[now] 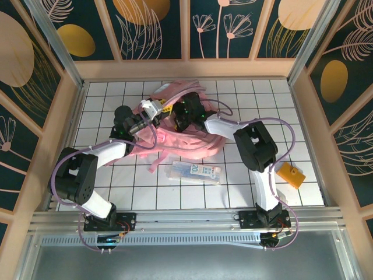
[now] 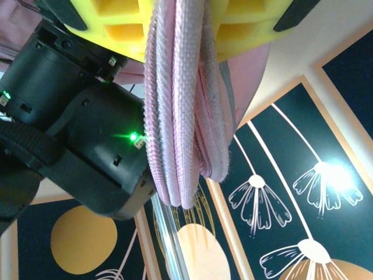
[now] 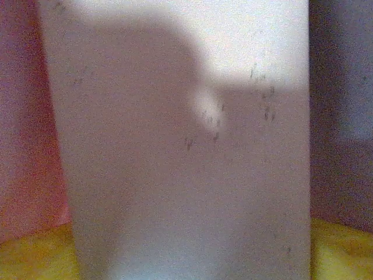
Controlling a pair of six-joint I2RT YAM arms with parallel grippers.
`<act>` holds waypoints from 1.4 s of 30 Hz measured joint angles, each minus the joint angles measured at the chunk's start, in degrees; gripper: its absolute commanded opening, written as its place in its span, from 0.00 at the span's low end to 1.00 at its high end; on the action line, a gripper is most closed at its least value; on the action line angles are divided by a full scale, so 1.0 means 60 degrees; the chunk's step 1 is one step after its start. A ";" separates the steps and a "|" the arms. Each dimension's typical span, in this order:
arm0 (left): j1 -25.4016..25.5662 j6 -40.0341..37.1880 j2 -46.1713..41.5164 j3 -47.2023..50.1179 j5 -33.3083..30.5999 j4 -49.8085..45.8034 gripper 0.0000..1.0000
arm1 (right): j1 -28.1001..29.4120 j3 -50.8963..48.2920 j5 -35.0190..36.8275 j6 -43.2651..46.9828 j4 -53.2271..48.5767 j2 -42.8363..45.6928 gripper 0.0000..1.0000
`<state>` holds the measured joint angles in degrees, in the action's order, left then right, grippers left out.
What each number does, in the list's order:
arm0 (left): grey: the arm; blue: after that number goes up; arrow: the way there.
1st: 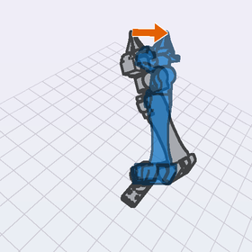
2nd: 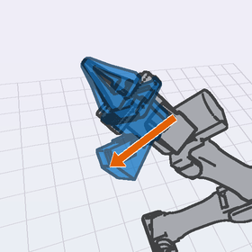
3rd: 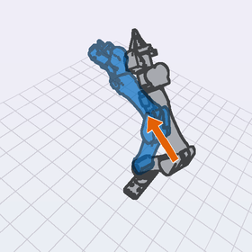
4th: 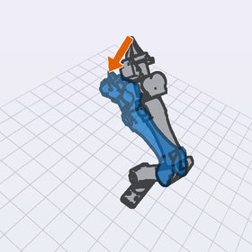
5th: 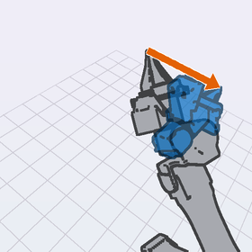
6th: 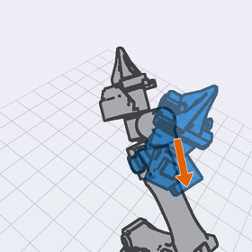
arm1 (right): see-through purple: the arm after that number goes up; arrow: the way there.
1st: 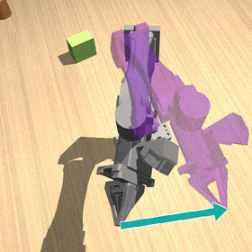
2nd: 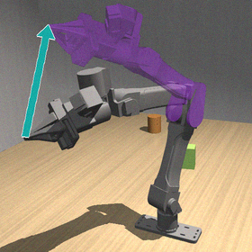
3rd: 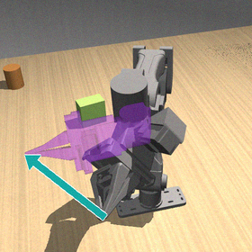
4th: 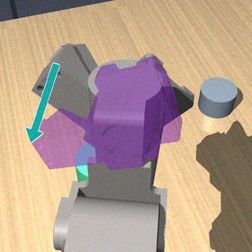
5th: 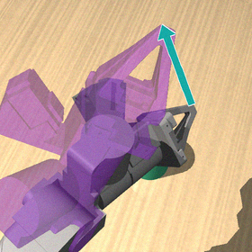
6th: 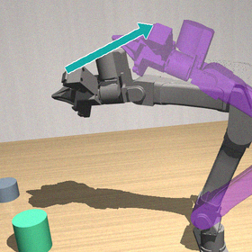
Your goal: Pack books, pencil case, and school supplies into a backpack
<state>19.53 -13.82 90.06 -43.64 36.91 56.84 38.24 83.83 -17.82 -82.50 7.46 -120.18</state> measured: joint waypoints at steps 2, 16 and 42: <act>0.0000 -0.0011 0.0000 0.0000 -0.0022 -0.0015 0.00 | -0.0018 -0.0189 -0.0051 -0.0069 0.0299 -0.0040 0.99; 0.0197 -0.0175 0.0000 0.0000 0.0331 -0.0266 0.00 | -0.0714 -0.3617 -0.0721 0.0907 0.2965 0.2284 0.60; 0.0222 0.0266 -0.0058 0.0288 0.0361 0.0080 0.00 | 0.0375 -0.1949 0.0838 0.0517 0.6838 -0.1585 0.16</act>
<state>20.86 -12.23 89.71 -41.91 39.07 57.32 40.49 72.14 -12.80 -79.40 48.49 -129.69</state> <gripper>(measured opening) 0.150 0.154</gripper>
